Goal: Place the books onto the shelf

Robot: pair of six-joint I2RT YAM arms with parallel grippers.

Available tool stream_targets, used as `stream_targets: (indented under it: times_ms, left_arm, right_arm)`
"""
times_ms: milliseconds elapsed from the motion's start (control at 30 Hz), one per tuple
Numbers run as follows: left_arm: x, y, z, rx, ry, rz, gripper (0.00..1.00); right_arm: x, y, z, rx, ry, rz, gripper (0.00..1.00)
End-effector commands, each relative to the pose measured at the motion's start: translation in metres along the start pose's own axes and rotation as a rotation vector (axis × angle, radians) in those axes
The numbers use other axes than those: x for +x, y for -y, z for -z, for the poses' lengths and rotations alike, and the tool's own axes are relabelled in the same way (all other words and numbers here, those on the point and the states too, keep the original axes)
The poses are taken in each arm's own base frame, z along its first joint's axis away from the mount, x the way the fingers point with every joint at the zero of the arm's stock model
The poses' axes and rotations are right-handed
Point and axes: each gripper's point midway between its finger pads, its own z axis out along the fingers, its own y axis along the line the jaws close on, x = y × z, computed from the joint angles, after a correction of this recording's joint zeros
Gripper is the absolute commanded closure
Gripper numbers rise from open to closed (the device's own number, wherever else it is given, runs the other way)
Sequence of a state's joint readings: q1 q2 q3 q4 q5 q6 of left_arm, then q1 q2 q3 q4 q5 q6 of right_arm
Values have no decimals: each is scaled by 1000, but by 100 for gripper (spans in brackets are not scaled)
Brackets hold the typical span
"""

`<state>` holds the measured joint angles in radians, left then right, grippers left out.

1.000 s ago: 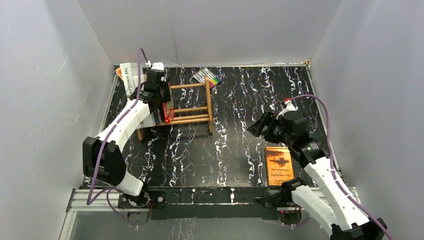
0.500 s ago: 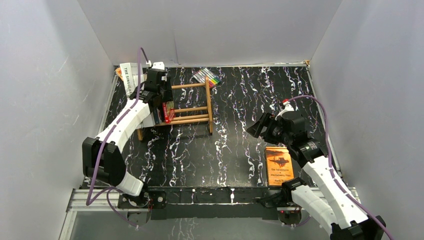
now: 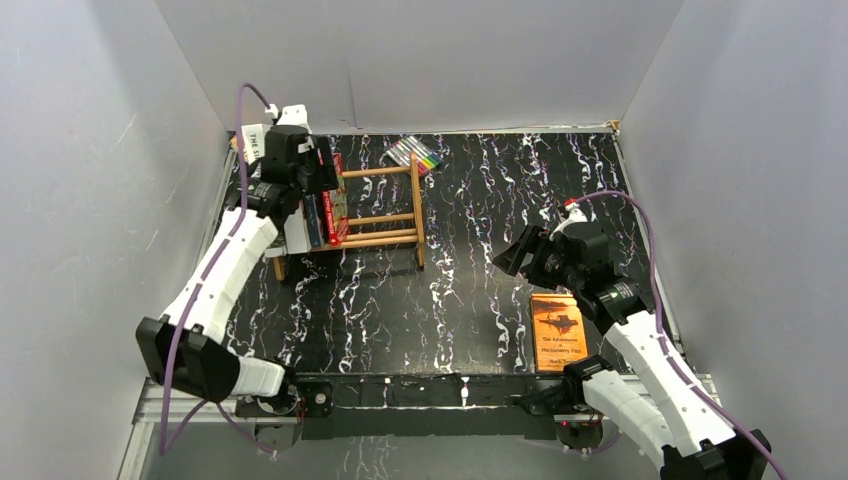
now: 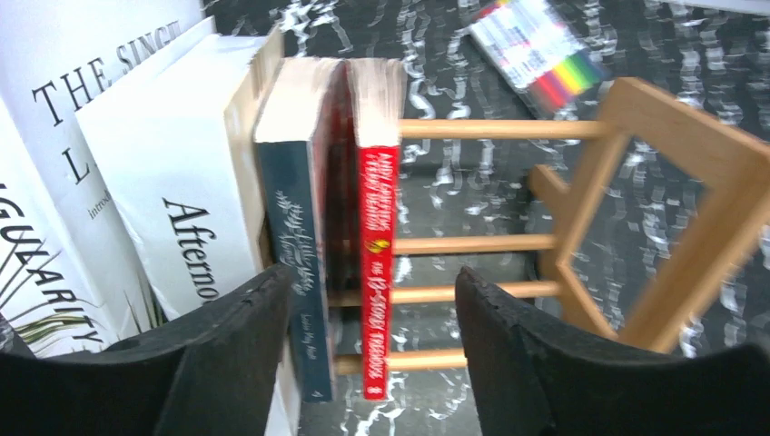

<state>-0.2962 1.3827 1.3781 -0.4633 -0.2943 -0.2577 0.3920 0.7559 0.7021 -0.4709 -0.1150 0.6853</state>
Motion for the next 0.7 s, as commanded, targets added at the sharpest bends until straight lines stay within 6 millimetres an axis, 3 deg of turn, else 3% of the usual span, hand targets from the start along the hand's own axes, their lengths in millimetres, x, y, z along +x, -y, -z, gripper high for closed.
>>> stream_targets:
  times_ms: [0, 100, 200, 400, 600, 667]
  left_arm:
    - [-18, 32, 39, 230, 28, 46, 34]
    - [-12, 68, 45, 423, -13, 104, 31]
    - [-3, 88, 36, 512, -64, 145, 30]
    - [19, 73, -6, 363, -101, 177, 33]
    - [53, 83, -28, 332, -182, 133, 35]
    - [62, 75, -37, 242, -176, 104, 35]
  right_arm:
    - [-2, -1, -4, -10, 12, -12, 18]
    - [1, 1, -7, -9, 5, -26, 18]
    - [2, 2, -8, -9, 5, -33, 18]
    - [0, 5, -4, 10, 17, -27, 18]
    - [-3, 5, -1, 25, 26, -22, 18]
    - [-5, 6, 2, 34, 31, -17, 18]
